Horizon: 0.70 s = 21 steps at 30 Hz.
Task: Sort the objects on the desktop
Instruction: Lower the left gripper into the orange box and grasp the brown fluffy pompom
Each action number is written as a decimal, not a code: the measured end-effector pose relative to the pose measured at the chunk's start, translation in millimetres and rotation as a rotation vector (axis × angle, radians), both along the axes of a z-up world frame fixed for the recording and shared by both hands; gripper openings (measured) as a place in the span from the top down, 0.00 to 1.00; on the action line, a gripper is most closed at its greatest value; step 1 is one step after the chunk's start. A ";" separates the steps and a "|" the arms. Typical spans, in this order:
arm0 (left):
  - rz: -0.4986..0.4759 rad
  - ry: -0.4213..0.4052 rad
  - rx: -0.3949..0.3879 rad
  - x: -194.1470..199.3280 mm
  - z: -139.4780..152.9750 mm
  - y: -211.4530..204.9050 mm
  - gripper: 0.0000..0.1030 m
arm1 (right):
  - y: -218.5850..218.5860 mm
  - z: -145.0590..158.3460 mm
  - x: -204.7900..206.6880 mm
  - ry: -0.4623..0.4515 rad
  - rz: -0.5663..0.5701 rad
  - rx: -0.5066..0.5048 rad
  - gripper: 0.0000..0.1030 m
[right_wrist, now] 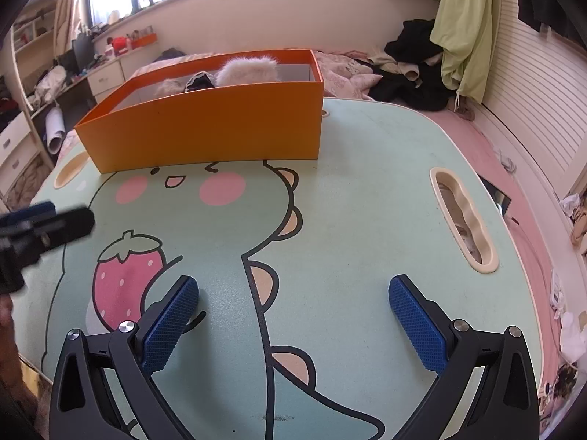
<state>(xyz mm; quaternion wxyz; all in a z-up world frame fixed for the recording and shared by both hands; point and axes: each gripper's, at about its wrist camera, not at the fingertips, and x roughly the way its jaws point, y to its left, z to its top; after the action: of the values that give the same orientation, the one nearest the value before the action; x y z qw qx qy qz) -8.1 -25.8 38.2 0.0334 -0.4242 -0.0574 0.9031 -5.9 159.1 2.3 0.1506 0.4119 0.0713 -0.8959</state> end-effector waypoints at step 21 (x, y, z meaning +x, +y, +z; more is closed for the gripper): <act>-0.051 -0.256 -0.011 -186.2 7.6 23.9 0.63 | 2.6 -1.1 -0.3 -0.001 0.004 -0.002 0.00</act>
<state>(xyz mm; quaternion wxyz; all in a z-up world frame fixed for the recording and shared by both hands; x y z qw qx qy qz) -194.3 -1.9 45.9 0.0465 -0.5377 -0.0452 0.8406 -6.3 161.7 1.2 0.1529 0.4121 0.0713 -0.8954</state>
